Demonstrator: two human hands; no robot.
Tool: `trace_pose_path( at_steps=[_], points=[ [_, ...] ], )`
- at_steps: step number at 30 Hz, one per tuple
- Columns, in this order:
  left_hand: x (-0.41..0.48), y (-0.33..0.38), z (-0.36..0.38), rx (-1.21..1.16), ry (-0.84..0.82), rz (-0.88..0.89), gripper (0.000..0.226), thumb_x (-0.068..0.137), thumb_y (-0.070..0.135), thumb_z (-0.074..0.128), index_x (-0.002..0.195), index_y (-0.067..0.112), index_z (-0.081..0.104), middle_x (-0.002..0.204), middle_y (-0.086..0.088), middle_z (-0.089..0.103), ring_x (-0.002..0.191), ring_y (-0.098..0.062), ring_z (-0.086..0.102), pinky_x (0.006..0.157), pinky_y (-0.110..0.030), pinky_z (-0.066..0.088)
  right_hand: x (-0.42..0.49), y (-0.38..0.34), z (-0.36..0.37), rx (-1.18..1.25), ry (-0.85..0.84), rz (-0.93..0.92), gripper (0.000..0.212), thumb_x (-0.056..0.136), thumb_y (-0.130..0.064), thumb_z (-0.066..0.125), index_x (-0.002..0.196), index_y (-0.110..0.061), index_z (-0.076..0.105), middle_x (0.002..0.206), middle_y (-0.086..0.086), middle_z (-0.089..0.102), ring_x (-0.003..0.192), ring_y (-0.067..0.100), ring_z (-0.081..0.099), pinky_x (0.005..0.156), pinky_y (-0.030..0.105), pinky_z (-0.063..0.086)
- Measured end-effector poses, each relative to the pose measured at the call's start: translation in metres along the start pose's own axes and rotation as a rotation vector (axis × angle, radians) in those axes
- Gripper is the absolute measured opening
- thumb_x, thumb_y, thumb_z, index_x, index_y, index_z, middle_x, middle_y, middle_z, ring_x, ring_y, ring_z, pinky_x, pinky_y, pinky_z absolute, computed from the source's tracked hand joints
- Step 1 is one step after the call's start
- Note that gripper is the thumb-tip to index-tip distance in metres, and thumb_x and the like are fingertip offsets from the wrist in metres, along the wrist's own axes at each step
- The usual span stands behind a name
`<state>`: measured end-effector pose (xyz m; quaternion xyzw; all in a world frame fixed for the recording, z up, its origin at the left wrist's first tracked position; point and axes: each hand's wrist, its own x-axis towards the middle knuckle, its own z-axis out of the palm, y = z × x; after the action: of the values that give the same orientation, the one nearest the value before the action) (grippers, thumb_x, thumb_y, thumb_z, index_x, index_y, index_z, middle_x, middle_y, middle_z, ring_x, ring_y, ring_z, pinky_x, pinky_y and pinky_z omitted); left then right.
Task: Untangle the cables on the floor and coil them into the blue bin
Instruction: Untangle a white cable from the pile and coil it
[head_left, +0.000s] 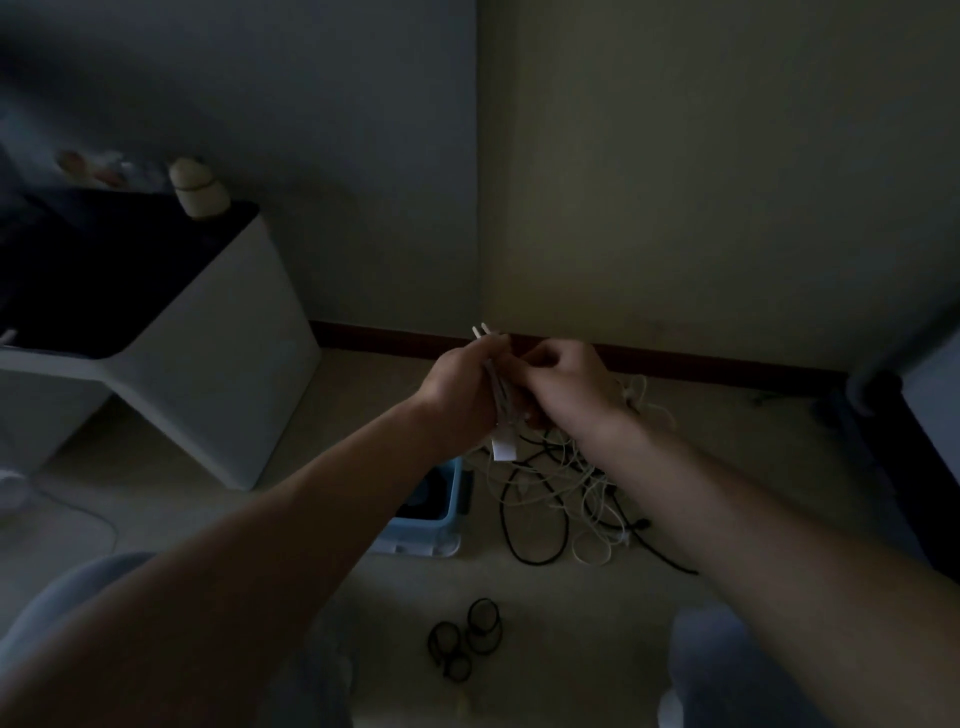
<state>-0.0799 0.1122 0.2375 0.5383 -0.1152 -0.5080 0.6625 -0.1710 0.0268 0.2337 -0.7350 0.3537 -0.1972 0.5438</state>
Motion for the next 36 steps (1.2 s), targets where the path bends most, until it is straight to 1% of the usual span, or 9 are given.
trace_pose_path(
  at_steps=[3,8,11,14,17,20,27,31,36],
  points=[
    [-0.003,-0.017,-0.014,0.05,0.128,-0.01,0.03,0.105,0.017,0.042,0.087,0.0,0.06,0.071,-0.013,0.065,0.056,-0.021,0.064,0.05,-0.028,0.054,-0.002,0.019,0.017,-0.205,-0.01,-0.096,0.033,0.088,-0.039,0.071,0.068,-0.016,0.061,0.06,-0.002,0.062,0.051,0.011,0.057,0.047,0.024,0.041],
    [0.007,-0.059,-0.056,0.432,0.247,-0.048,0.023,0.09,0.026,0.057,0.078,0.006,0.057,0.073,-0.019,0.058,0.064,-0.027,0.055,0.063,-0.035,0.044,-0.007,0.074,0.043,-0.151,-0.357,0.055,0.022,0.094,-0.025,0.063,0.081,-0.007,0.068,0.053,-0.004,0.061,0.039,0.008,0.051,0.043,0.023,0.039],
    [0.009,-0.084,-0.073,0.476,0.285,-0.15,0.02,0.096,0.016,0.052,0.08,0.004,0.054,0.069,-0.016,0.058,0.053,-0.019,0.058,0.046,-0.019,0.044,-0.011,0.113,0.052,-0.226,-0.415,0.193,0.023,0.096,-0.022,0.058,0.087,-0.004,0.069,0.056,-0.001,0.062,0.041,0.009,0.05,0.04,0.02,0.039],
    [0.017,-0.127,-0.09,0.5,0.291,-0.258,0.026,0.099,0.009,0.046,0.075,0.004,0.053,0.06,-0.011,0.054,0.039,-0.014,0.054,0.038,-0.016,0.04,-0.014,0.163,0.065,-0.271,-0.426,0.311,0.018,0.095,-0.014,0.054,0.082,-0.011,0.066,0.062,0.002,0.063,0.049,0.017,0.051,0.045,0.021,0.04],
    [0.027,-0.174,-0.105,0.511,0.233,-0.396,0.018,0.099,0.01,0.047,0.086,0.0,0.055,0.062,-0.014,0.058,0.049,-0.022,0.057,0.056,-0.03,0.047,-0.02,0.211,0.078,-0.339,-0.474,0.413,0.02,0.098,-0.017,0.047,0.092,-0.015,0.066,0.077,0.004,0.066,0.06,0.019,0.057,0.054,0.026,0.044],
    [0.036,-0.208,-0.123,0.573,0.203,-0.519,0.019,0.101,0.015,0.048,0.089,0.002,0.055,0.068,-0.014,0.062,0.057,-0.025,0.059,0.06,-0.03,0.046,-0.025,0.252,0.089,-0.369,-0.49,0.47,0.023,0.097,-0.014,0.043,0.101,-0.016,0.066,0.097,0.008,0.068,0.075,0.022,0.065,0.056,0.028,0.047],
    [0.062,-0.245,-0.165,0.507,0.325,-0.598,0.011,0.102,0.009,0.047,0.098,0.002,0.055,0.069,-0.014,0.066,0.045,-0.018,0.062,0.055,-0.026,0.043,-0.026,0.334,0.12,-0.443,-0.601,0.536,0.026,0.091,-0.006,0.056,0.112,-0.011,0.071,0.121,0.012,0.064,0.104,0.027,0.064,0.079,0.026,0.051],
    [0.078,-0.258,-0.176,0.464,0.327,-0.646,0.016,0.101,0.007,0.047,0.089,0.001,0.056,0.05,-0.007,0.064,0.039,-0.017,0.061,0.054,-0.028,0.041,-0.027,0.36,0.145,-0.731,-0.81,0.479,0.032,0.099,-0.016,0.048,0.128,-0.013,0.061,0.14,0.013,0.049,0.13,0.035,0.044,0.108,0.041,0.04],
    [0.087,-0.268,-0.185,0.504,0.297,-0.646,0.016,0.102,0.012,0.048,0.093,0.003,0.058,0.064,-0.01,0.069,0.052,-0.02,0.066,0.059,-0.028,0.046,-0.027,0.367,0.168,-0.95,-1.035,0.381,0.038,0.101,-0.028,0.041,0.135,-0.017,0.052,0.15,0.011,0.038,0.143,0.034,0.02,0.112,0.046,0.028]
  ],
)
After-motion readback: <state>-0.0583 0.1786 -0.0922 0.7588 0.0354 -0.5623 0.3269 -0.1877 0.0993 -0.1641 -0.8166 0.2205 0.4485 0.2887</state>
